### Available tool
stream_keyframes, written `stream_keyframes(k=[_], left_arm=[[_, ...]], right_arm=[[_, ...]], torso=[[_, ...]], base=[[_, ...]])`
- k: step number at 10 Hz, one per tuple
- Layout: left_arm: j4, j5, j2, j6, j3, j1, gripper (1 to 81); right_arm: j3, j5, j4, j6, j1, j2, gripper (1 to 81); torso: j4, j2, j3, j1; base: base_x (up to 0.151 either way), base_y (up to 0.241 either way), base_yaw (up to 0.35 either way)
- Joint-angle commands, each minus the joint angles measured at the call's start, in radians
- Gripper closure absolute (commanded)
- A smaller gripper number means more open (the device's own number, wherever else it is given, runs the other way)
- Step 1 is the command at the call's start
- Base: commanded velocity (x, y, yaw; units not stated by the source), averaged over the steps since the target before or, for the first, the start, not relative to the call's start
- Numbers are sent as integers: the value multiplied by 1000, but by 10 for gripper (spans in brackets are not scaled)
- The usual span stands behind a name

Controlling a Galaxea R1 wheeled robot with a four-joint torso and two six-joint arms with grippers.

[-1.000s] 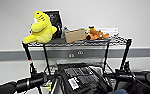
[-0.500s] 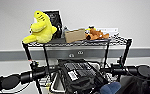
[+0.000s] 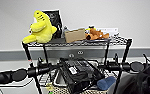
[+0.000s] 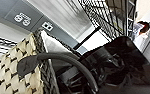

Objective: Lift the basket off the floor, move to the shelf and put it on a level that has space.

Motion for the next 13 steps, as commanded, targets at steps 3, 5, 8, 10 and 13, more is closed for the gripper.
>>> stream_keyframes(k=[3, 5, 8, 10, 13], left_arm=[[14, -26, 129, -20, -198, -185, 811], [14, -23, 193, -36, -268, -208, 811], [15, -18, 292, -42, -376, -217, 811], [20, -15, 338, -42, -449, -230, 811], [29, 29, 411, -42, -564, -262, 811]], right_arm=[[-229, -47, -3, -14, 243, 137, 811], [-284, -55, -6, -16, 284, 148, 811], [-352, -67, -23, -14, 304, 183, 811], [-428, -98, -49, -19, 298, 226, 811], [-534, -98, -96, -24, 264, 289, 811]], torso=[[0, 0, 0, 0], [0, 0, 0, 0], [0, 1, -1, 0], [0, 1, -2, 0], [0, 1, -2, 1]], base=[[0, 0, 0], [0, 0, 0], [0, 0, 0], [0, 0, 0], [0, 0, 0]])
